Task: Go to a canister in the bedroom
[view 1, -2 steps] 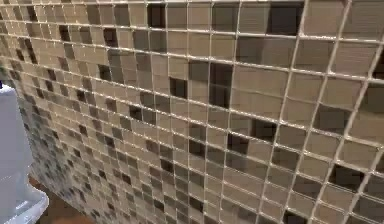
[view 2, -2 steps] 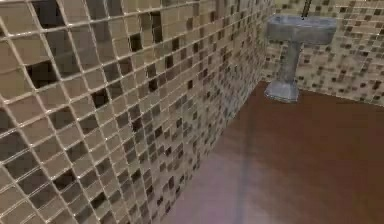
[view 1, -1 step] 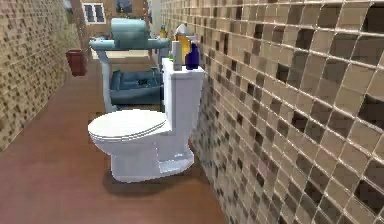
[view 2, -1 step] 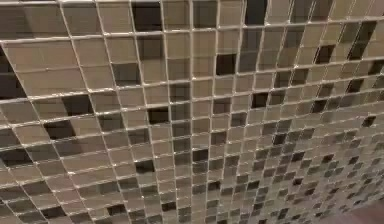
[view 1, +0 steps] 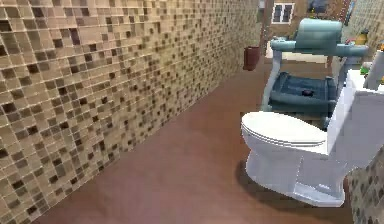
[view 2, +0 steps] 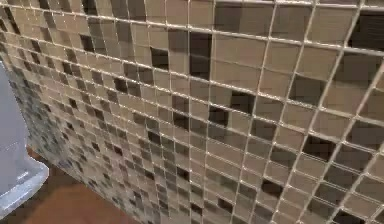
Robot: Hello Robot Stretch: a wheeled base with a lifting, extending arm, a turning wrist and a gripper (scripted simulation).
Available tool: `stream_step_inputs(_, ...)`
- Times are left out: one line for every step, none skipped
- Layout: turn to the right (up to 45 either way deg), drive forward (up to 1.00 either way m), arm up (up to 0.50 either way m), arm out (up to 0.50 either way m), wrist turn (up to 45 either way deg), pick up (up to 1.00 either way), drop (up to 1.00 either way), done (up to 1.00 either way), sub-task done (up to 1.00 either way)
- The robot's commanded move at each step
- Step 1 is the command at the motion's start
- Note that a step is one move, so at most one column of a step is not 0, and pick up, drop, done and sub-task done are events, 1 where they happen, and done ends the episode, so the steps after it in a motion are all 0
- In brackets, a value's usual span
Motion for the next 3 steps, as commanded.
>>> stream_step_inputs(-45.0, 0.00, 0.00, 0.00, 0.0, 0.00, 0.00, 0.00, 0.00)
stream_step_inputs(-12.0, 0.00, 0.00, 0.00, 0.0, 0.00, 0.00, 0.00, 0.00)
stream_step_inputs(0.0, 0.05, 0.00, 0.00, 0.0, 0.00, 0.00, 0.00, 0.00)
